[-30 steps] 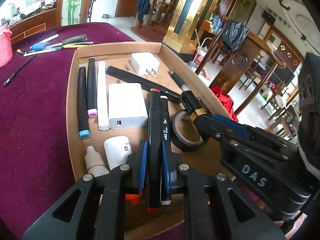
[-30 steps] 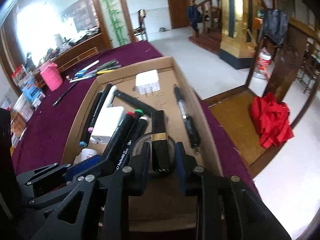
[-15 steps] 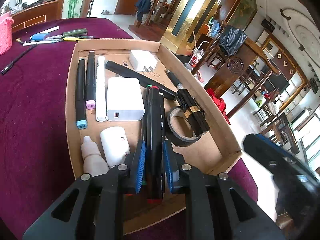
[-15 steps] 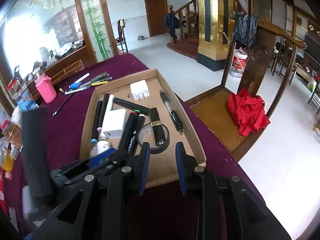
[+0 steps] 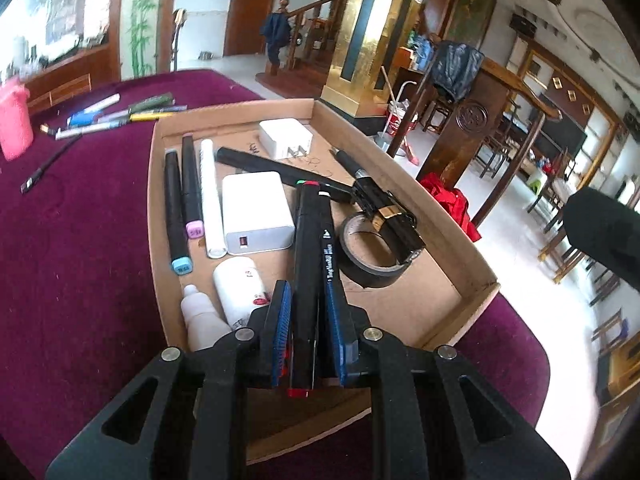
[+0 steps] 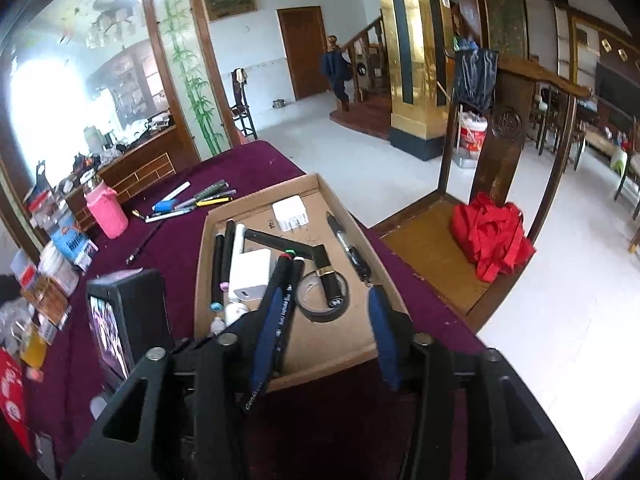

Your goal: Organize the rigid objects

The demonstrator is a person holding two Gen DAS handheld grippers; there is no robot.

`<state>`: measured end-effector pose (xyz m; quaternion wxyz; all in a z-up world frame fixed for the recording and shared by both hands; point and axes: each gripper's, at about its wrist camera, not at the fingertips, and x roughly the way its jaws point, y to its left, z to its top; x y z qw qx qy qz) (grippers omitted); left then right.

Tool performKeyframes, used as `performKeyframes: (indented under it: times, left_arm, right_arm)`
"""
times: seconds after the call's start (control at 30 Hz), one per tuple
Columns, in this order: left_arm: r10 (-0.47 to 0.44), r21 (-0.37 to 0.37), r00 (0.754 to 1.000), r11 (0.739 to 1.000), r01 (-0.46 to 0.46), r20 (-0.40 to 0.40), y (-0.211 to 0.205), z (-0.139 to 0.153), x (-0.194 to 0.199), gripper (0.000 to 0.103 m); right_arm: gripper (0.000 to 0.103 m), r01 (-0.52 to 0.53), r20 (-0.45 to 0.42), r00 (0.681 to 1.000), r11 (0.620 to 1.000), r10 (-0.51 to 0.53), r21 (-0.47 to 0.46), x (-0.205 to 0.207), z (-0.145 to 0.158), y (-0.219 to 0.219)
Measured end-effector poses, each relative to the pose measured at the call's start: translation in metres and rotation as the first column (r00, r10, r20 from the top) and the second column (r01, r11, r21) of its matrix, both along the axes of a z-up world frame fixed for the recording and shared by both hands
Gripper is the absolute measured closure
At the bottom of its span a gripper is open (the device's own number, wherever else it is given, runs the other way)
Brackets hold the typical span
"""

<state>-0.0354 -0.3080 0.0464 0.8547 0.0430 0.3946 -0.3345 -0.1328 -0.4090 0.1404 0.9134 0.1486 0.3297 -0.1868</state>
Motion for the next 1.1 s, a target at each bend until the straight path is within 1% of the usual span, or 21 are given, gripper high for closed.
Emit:
performKeyframes:
  times: [0.1, 0.13, 0.17, 0.2, 0.23, 0.27, 0.33, 0.4, 0.47, 0.5, 0.6, 0.67, 0.73, 0.83, 0.9, 0.93, 1.0, 1.07, 1.1]
  left_arm:
    - [-0.041, 0.005, 0.998, 0.999, 0.041, 0.038, -0.007, 0.004, -0.010, 0.087]
    - [-0.055, 0.015, 0.997, 0.998, 0.054, 0.056, -0.010, 0.005, -0.015, 0.085]
    - [-0.064, 0.019, 0.996, 0.998, 0.063, 0.068, -0.012, 0.006, -0.018, 0.079]
    - [-0.069, 0.030, 0.993, 0.997, 0.066, 0.096, -0.014, 0.008, -0.024, 0.075]
    - [-0.060, 0.046, 0.990, 0.997, 0.055, 0.125, -0.015, 0.010, -0.027, 0.064]
    - [-0.049, 0.058, 0.987, 0.997, 0.041, 0.154, -0.015, 0.011, -0.030, 0.050]
    - [-0.022, 0.043, 0.984, 0.999, 0.015, 0.175, -0.010, 0.014, -0.031, 0.038]
    - [0.008, 0.033, 0.982, 0.999, -0.014, 0.187, -0.004, 0.015, -0.029, 0.037]
    - [0.040, 0.031, 0.980, 0.998, -0.047, 0.195, 0.001, 0.014, -0.028, 0.037]
    - [0.061, 0.032, 0.978, 0.997, -0.068, 0.199, 0.004, 0.015, -0.027, 0.037]
    - [0.086, -0.011, 0.979, 0.996, -0.086, 0.187, 0.010, 0.018, -0.028, 0.037]
    - [0.092, -0.019, 0.978, 0.996, -0.090, 0.189, 0.010, 0.021, -0.028, 0.037]
    - [0.097, 0.009, 0.971, 0.995, -0.102, 0.218, 0.007, 0.022, -0.031, 0.034]
    - [0.099, 0.095, 0.950, 0.987, -0.133, 0.296, -0.001, 0.023, -0.035, 0.026]
    - [0.105, 0.125, 0.935, 0.980, -0.156, 0.338, -0.003, 0.025, -0.040, 0.025]
    - [0.109, 0.138, 0.922, 0.976, -0.171, 0.372, -0.004, 0.027, -0.042, 0.023]
    - [0.123, 0.139, 0.905, 0.971, -0.194, 0.406, -0.002, 0.031, -0.046, 0.021]
    - [0.132, 0.129, 0.904, 0.971, -0.200, 0.406, 0.002, 0.035, -0.046, 0.020]
    - [0.139, 0.113, 0.908, 0.974, -0.198, 0.394, 0.005, 0.037, -0.044, 0.020]
  right_arm:
    - [0.050, -0.030, 0.015, 0.999, 1.000, 0.030, 0.001, -0.005, 0.000, -0.006]
    - [0.050, -0.039, 0.027, 0.999, 0.999, 0.039, -0.002, -0.007, 0.000, -0.009]
    - [0.048, -0.044, 0.036, 0.998, 0.999, 0.044, -0.006, -0.008, 0.000, -0.011]
    - [0.045, -0.051, 0.047, 0.998, 0.999, 0.052, -0.012, -0.011, -0.001, -0.013]
    - [0.043, -0.058, 0.060, 0.996, 0.998, 0.059, -0.020, -0.014, -0.003, -0.015]
    - [0.041, -0.057, 0.072, 0.996, 0.998, 0.059, -0.026, -0.018, -0.005, -0.018]
    - [0.041, -0.061, 0.100, 0.993, 0.998, 0.062, -0.017, -0.024, -0.009, -0.026]
    - [0.040, -0.064, 0.138, 0.988, 0.998, 0.062, 0.010, -0.034, -0.013, -0.038]
    - [0.037, -0.063, 0.151, 0.986, 0.998, 0.063, -0.002, -0.041, -0.015, -0.044]
    - [0.037, -0.070, 0.148, 0.986, 0.997, 0.072, -0.015, -0.043, -0.017, -0.046]
    - [0.037, -0.083, 0.151, 0.985, 0.996, 0.086, -0.024, -0.045, -0.019, -0.053]
    - [0.037, -0.089, 0.146, 0.985, 0.996, 0.091, -0.024, -0.044, -0.021, -0.056]
    - [0.037, -0.089, 0.138, 0.986, 0.996, 0.092, -0.030, -0.040, -0.021, -0.058]
    - [0.035, -0.073, 0.149, 0.986, 0.997, 0.077, -0.032, -0.031, -0.019, -0.056]
    - [0.030, -0.066, 0.150, 0.986, 0.997, 0.071, -0.037, -0.024, -0.020, -0.053]
    - [0.029, -0.061, 0.146, 0.987, 0.997, 0.067, -0.043, -0.019, -0.021, -0.050]
    - [0.027, -0.050, 0.140, 0.988, 0.997, 0.057, -0.056, -0.013, -0.021, -0.048]
    - [0.025, -0.015, 0.137, 0.990, 0.996, 0.027, -0.083, -0.006, -0.019, -0.046]
    - [0.019, -0.005, 0.141, 0.990, 0.996, 0.017, -0.090, -0.004, -0.017, -0.045]
